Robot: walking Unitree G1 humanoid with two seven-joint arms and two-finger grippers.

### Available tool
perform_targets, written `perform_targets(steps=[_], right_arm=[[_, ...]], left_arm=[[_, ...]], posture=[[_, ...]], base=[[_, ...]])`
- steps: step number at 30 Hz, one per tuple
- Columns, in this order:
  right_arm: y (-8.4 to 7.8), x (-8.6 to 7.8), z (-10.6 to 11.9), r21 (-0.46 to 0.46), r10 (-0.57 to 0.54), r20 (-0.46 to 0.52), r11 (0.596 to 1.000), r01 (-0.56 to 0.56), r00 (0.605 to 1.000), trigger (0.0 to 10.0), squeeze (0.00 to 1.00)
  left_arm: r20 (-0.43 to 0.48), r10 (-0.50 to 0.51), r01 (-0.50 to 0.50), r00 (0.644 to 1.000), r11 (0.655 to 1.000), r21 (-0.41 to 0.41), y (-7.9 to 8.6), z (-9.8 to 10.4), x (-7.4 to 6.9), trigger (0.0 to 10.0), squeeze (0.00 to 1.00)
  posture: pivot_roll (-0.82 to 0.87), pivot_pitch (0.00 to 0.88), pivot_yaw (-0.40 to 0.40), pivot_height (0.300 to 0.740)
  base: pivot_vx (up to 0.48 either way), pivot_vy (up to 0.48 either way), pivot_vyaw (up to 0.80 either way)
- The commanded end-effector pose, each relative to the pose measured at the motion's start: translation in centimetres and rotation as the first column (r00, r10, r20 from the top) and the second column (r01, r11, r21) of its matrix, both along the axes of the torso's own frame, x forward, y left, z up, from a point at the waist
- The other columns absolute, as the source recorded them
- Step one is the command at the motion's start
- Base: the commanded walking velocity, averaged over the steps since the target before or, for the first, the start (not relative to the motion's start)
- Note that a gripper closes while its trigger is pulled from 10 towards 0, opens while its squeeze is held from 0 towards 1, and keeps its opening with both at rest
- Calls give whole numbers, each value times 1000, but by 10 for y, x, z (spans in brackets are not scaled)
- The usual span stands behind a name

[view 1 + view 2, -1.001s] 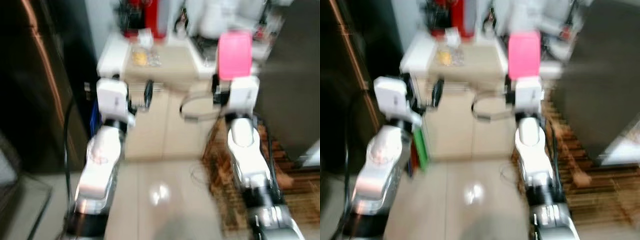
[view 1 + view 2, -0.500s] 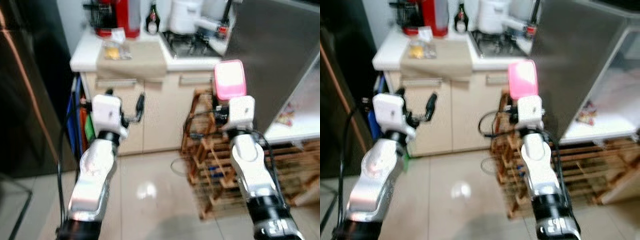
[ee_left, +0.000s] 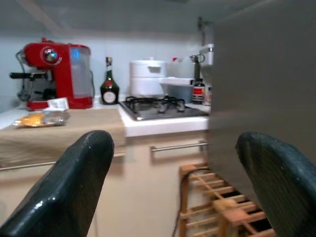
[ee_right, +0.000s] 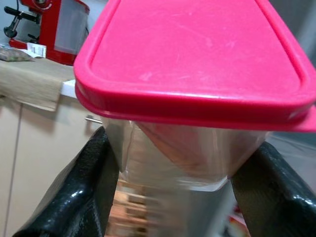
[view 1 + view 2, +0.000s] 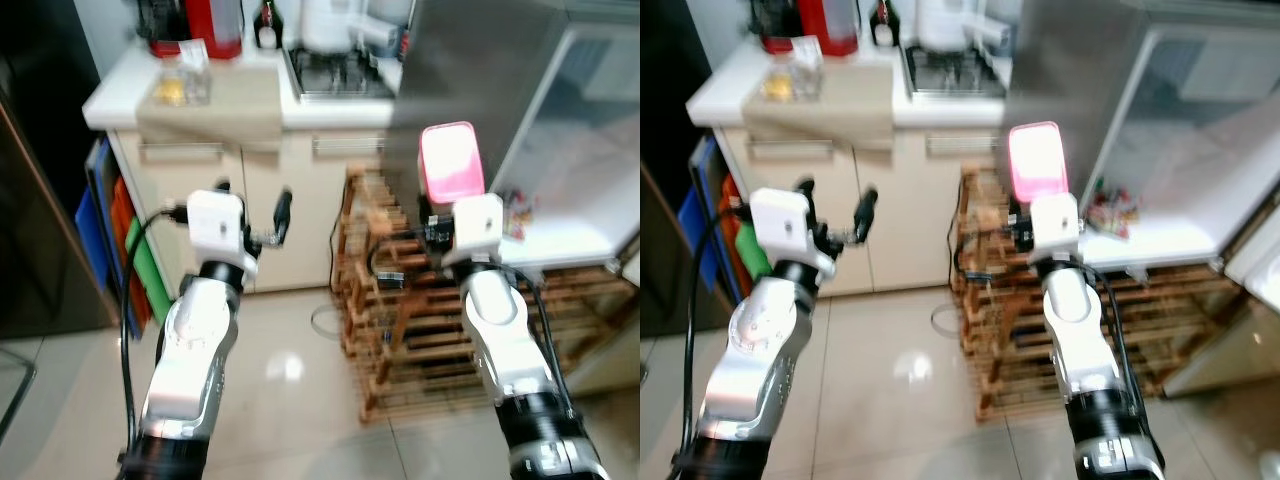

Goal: Restocking fridge

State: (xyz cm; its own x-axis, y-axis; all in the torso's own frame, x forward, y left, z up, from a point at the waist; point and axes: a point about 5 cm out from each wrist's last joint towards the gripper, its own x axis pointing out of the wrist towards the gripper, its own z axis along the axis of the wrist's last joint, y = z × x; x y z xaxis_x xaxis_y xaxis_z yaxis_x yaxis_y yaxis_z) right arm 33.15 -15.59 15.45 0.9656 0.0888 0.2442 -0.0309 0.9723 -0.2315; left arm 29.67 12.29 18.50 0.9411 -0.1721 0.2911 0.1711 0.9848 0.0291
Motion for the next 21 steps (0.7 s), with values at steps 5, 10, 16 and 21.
perform_targets(steps=[5, 10, 16, 21], right_arm=[[-8, -2, 1, -8, -21, 2, 1000, 21, 1000, 0, 0], [-7, -2, 0, -7, -19, -1, 1000, 19, 1000, 0, 0], [-3, -2, 0, -11, -7, -1, 1000, 7, 1000, 0, 0], [2, 0, 1, -14, 6, -1, 1000, -6, 1000, 0, 0]], left_arm=[[-12, -10, 10, 1000, 1000, -3, -5, -1, 4, 10000, 0], [-22, -6, 6, 1000, 1000, 2, -5, -2, 6, 10000, 0], [-37, 2, -2, 999, 1000, -7, -4, -4, 9, 10000, 0], [-51, 26, -28, 998, 999, -33, 0, -7, 11, 10000, 0]], posture=[[-68, 0, -3, 740], [-69, 0, -3, 740], [-70, 0, -3, 740], [-71, 0, -2, 740]], base=[[0, -452, 0], [0, -446, 0], [0, -441, 0], [0, -433, 0]])
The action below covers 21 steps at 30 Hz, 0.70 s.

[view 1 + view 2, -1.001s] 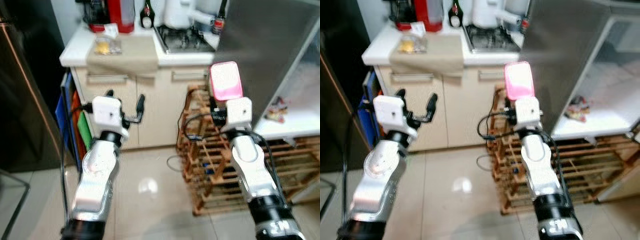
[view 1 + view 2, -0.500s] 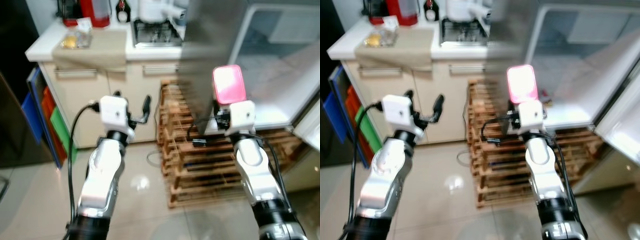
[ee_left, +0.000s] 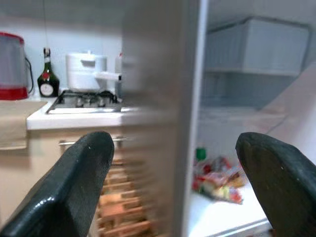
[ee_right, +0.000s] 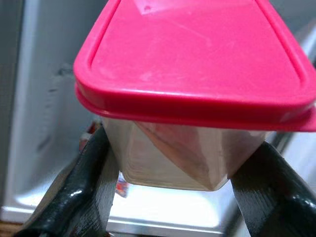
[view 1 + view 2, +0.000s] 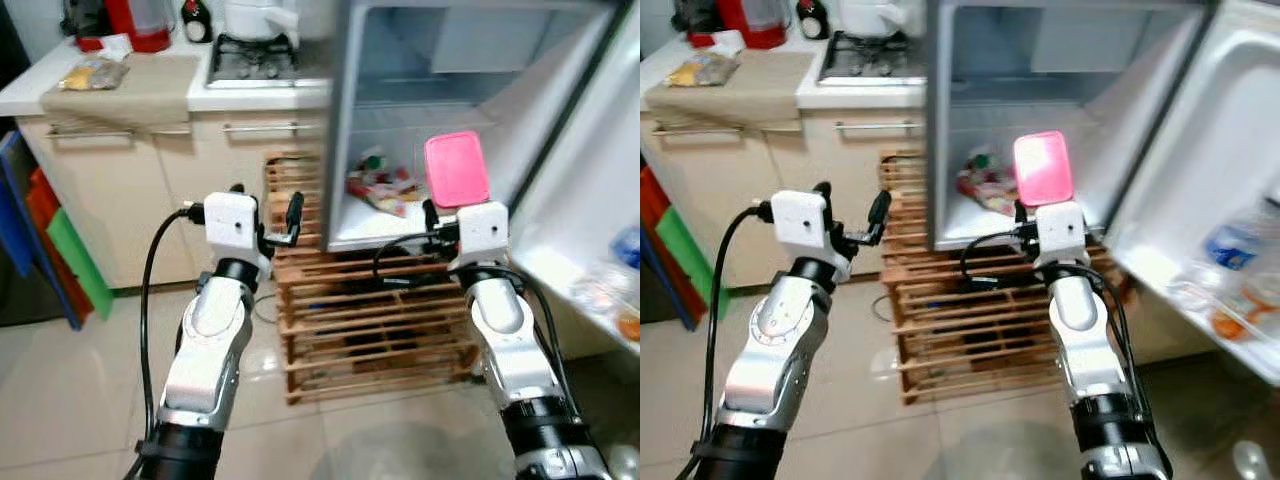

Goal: Restocking fridge

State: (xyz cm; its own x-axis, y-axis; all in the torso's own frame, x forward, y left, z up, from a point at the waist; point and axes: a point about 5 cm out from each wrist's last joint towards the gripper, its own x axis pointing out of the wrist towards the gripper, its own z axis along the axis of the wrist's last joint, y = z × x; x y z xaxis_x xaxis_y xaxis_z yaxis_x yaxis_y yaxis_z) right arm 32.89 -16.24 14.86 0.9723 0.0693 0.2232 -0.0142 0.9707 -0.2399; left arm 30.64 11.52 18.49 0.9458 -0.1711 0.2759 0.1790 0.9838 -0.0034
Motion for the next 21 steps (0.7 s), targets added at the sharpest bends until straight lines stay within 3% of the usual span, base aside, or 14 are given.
perform_targets(steps=[1, 4, 6, 9, 15, 18, 21], right_arm=[[9, 3, 6, -8, 29, 18, 1000, -29, 999, 0, 0], [10, 4, 3, -1, 28, -5, 1000, -28, 1000, 0, 0], [9, 4, -4, 15, 18, -41, 1000, -18, 999, 0, 0], [9, 4, -10, 25, 13, -73, 1000, -11, 997, 0, 0], [14, 6, -16, 27, 7, -105, 1000, -4, 994, 0, 0], [23, 13, -19, 36, 26, -158, 999, -21, 987, 0, 0], [30, 17, -20, 46, 49, -188, 998, -41, 981, 0, 0]], left_arm=[[-35, 38, -38, 999, 999, -3, 8, -8, 1, 10000, 0], [-95, 38, -37, 995, 999, 14, 7, -19, 3, 10000, 0], [-184, 17, -6, 983, 998, 59, 4, -34, 5, 10000, 0], [-226, -10, 25, 974, 997, 67, 3, -42, 5, 10000, 0], [-170, -198, 206, 965, 978, 32, -10, -30, 2, 10000, 0], [-153, -308, 318, 939, 947, 43, -21, -27, -4, 10000, 0], [-164, -314, 325, 935, 945, 44, -23, -29, -4, 10000, 0]], posture=[[-70, 0, -1, 740], [-68, 0, -1, 740], [-66, 0, -1, 740], [-64, 0, 1, 740], [-61, 0, 8, 740], [-67, 0, 18, 740], [-64, 0, 17, 740]], base=[[0, -416, 794], [0, -139, 785], [0, 0, 0], [0, 0, 0], [0, 0, 0], [480, 0, 0], [480, 0, 0]])
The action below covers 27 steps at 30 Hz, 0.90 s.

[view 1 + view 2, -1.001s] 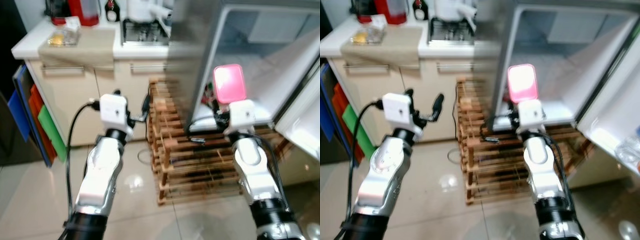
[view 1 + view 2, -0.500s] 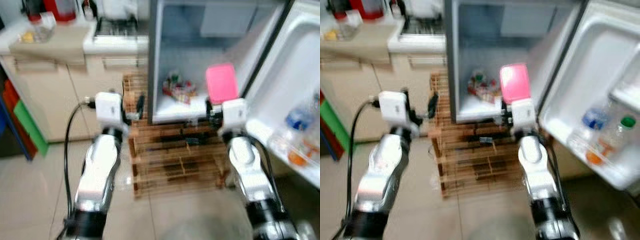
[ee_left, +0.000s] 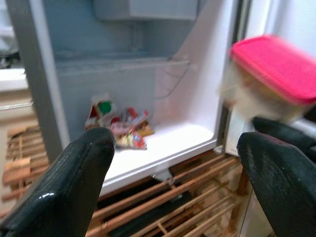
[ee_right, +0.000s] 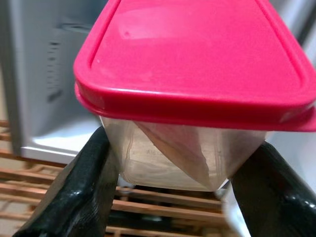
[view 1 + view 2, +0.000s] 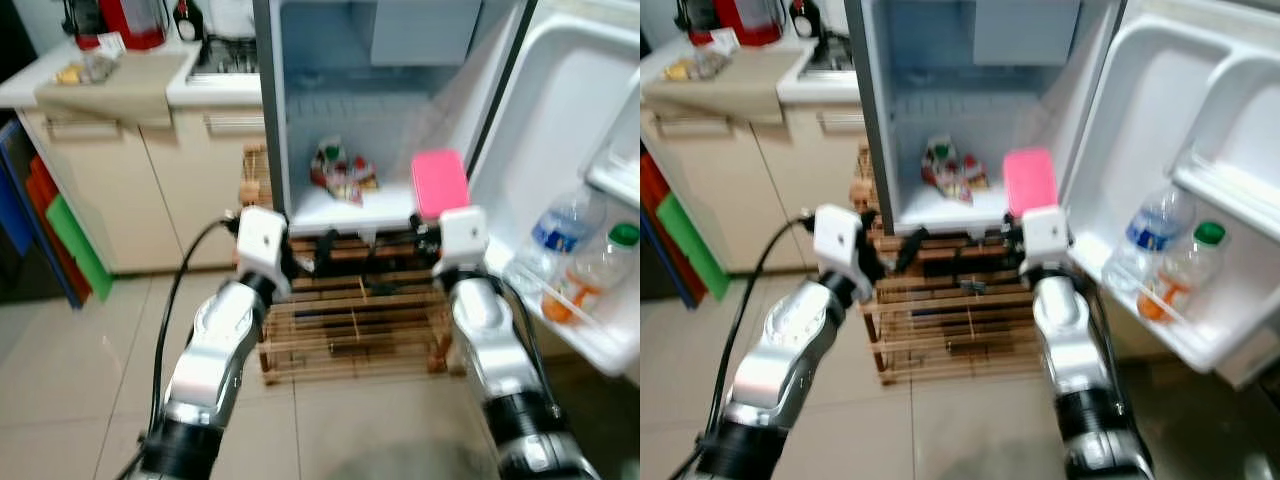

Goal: Restocking fridge

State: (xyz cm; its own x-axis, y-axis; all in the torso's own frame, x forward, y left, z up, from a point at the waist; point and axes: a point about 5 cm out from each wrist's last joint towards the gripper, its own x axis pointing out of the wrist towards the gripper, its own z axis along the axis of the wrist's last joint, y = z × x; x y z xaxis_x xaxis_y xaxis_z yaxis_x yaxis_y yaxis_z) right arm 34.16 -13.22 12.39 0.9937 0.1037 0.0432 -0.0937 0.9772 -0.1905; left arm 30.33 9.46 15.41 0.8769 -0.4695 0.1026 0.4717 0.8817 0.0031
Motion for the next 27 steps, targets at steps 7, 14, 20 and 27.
perform_targets(steps=[7, 14, 20, 27], right_arm=[[5, 12, 12, 4, 18, 9, 1000, -18, 1000, 0, 0], [8, 17, 19, -6, 34, 33, 999, -34, 999, 0, 0], [7, 18, 23, -24, 56, 49, 998, -55, 997, 0, 0], [20, 19, 41, 12, 117, 98, 993, -119, 988, 0, 0]], left_arm=[[16, -16, 16, 1000, 1000, 1, -1, 1, -1, 10000, 0], [71, 37, -35, 997, 999, -20, 3, 9, -1, 10000, 0], [129, 61, -58, 990, 998, -26, 4, 19, 0, 10000, 0], [142, 52, -46, 988, 998, -44, 2, 22, -2, 10000, 0]], posture=[[-58, 0, 14, 740], [-55, 0, 9, 740], [-54, 0, 6, 740], [-52, 0, 6, 740]], base=[[480, 0, 0], [480, 0, 0], [480, 0, 0], [480, 0, 0]])
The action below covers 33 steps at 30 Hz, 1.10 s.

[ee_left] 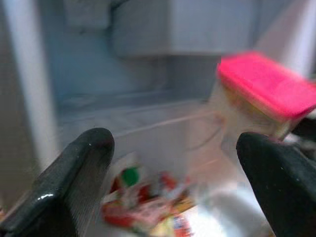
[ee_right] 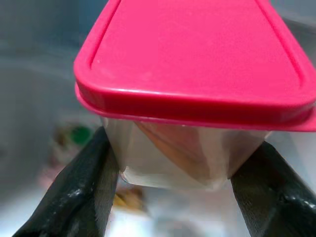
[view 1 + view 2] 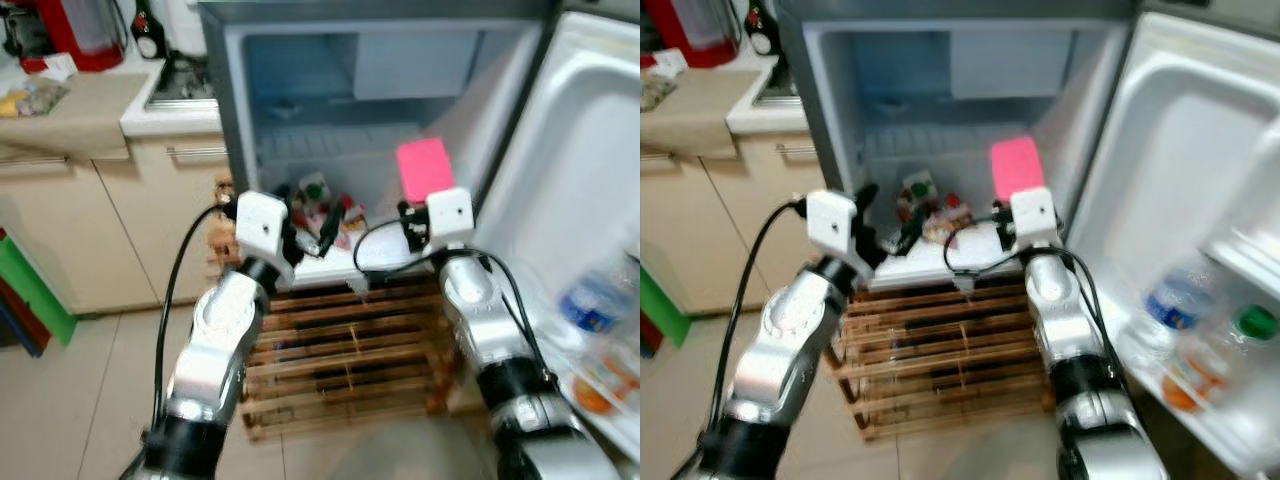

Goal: Restocking fridge

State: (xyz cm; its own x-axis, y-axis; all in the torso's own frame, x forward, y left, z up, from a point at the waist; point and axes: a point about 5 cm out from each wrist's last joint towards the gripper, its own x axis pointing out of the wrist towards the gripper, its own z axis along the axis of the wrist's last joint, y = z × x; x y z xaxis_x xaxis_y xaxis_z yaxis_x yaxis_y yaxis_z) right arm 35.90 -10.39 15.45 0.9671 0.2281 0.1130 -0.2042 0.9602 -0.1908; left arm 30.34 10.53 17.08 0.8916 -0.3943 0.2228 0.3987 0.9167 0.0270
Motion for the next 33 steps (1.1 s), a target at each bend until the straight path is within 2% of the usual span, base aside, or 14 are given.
perform_targets(steps=[1, 7, 13, 17, 18, 20, 23, 26, 28, 30, 33], right_arm=[[-5, 2, 13, 15, 9, 34, 1000, -9, 999, 0, 0], [24, -4, 29, 72, 184, 16, 980, -185, 983, 0, 0], [39, -2, 36, 111, 260, -5, 960, -258, 966, 0, 0], [46, 2, 36, 120, 264, -19, 958, -260, 964, 0, 0], [53, 5, 35, 126, 274, -33, 955, -268, 961, 0, 0], [57, 6, 34, 126, 278, -38, 954, -272, 960, 0, 0], [65, 10, 35, 96, 278, -28, 957, -275, 960, 0, 0], [72, 16, 40, 8, 242, 9, 970, -242, 970, 0, 0], [74, 20, 41, -10, 219, 14, 976, -218, 976, 0, 0], [76, 23, 45, -26, 178, 35, 984, -177, 983, 0, 0], [75, 29, 53, -32, 129, 57, 991, -127, 990, 0, 0]], left_arm=[[28, -31, 31, 999, 999, -6, -10, 6, -2, 10000, 0], [42, -28, 28, 999, 1000, -8, -12, 9, -4, 10000, 0], [40, -21, 22, 999, 1000, -5, -12, 8, -7, 10000, 0], [22, -23, 23, 999, 1000, 11, -12, 5, -8, 10000, 0], [6, -34, 33, 999, 999, 36, -13, 1, -11, 10000, 0], [2, -37, 37, 999, 998, 41, -13, 0, -14, 10000, 0], [-3, -38, 38, 999, 998, 51, -12, -1, -20, 10000, 0], [-18, -36, 37, 999, 998, 52, -11, -3, -29, 10000, 0], [-27, -35, 36, 999, 998, 56, -9, -4, -34, 10000, 0], [-35, -34, 35, 999, 998, 58, -8, -4, -46, 10000, 0], [-50, -28, 31, 998, 998, 60, -6, -6, -52, 10000, 0]], posture=[[-52, 0, 6, 740], [-48, 0, 0, 740], [-33, 0, -9, 740], [-24, 0, -11, 740], [-6, 0, -18, 740], [-2, 0, -20, 740], [25, 0, -27, 740], [60, 0, -32, 740], [76, 0, -35, 740], [112, 0, -38, 740], [133, 0, -38, 740]], base=[[480, 0, 0], [80, 0, 0], [0, 0, 0], [0, 0, 0], [0, 0, 0], [0, 0, 0], [0, 0, 0], [0, 0, 0], [0, 0, 0], [0, 0, 0], [0, 0, 0]])
